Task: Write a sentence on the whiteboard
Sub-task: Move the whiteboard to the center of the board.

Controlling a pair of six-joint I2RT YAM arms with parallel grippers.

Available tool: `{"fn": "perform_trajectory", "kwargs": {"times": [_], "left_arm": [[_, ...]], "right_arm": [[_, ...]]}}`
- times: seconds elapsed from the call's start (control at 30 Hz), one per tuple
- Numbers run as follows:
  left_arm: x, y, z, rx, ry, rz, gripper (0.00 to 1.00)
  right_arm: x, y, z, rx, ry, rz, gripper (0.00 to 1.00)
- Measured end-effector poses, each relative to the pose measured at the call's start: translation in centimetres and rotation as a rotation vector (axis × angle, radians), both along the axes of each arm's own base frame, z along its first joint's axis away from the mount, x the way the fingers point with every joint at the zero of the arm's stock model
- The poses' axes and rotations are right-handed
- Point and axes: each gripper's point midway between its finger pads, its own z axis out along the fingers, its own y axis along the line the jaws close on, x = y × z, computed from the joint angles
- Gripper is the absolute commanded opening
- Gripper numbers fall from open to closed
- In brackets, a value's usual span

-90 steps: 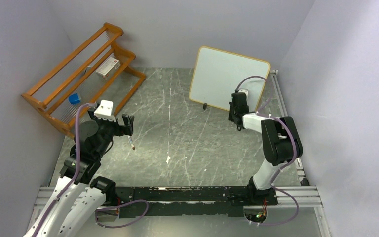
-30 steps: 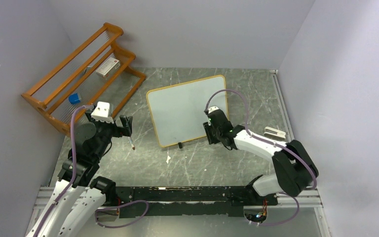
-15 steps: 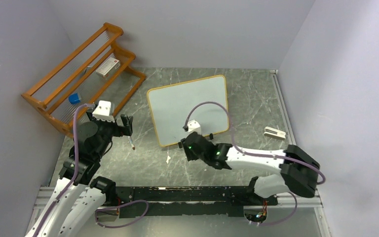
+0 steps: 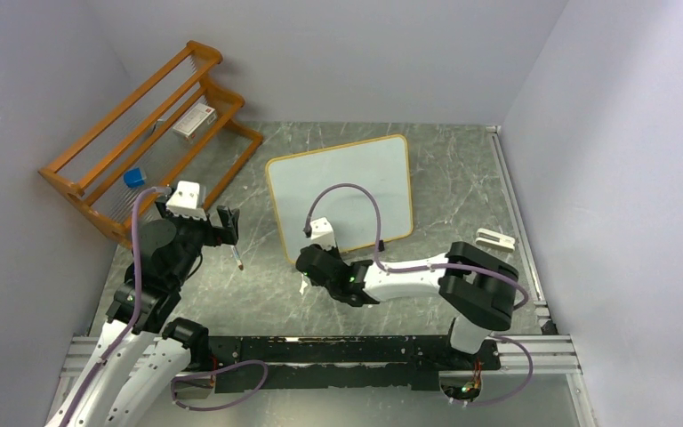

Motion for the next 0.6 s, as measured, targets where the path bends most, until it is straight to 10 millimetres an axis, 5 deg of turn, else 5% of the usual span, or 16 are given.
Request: {"fn": "perform_trajectory", "kwargs": {"times": [0.23,0.6], "left_arm": [[0.0,0.0,0.0,0.0,0.0,0.0,0.98],[0.0,0.0,0.1,-0.001,-0.002,0.001,0.98]], "right_arm": [[1.1,0.8,-0.9,-0.024,-0.033,-0.058,0.34],[1.5,-1.3,-0.7,-0.077,-0.05,-0.134,0.37]]}}
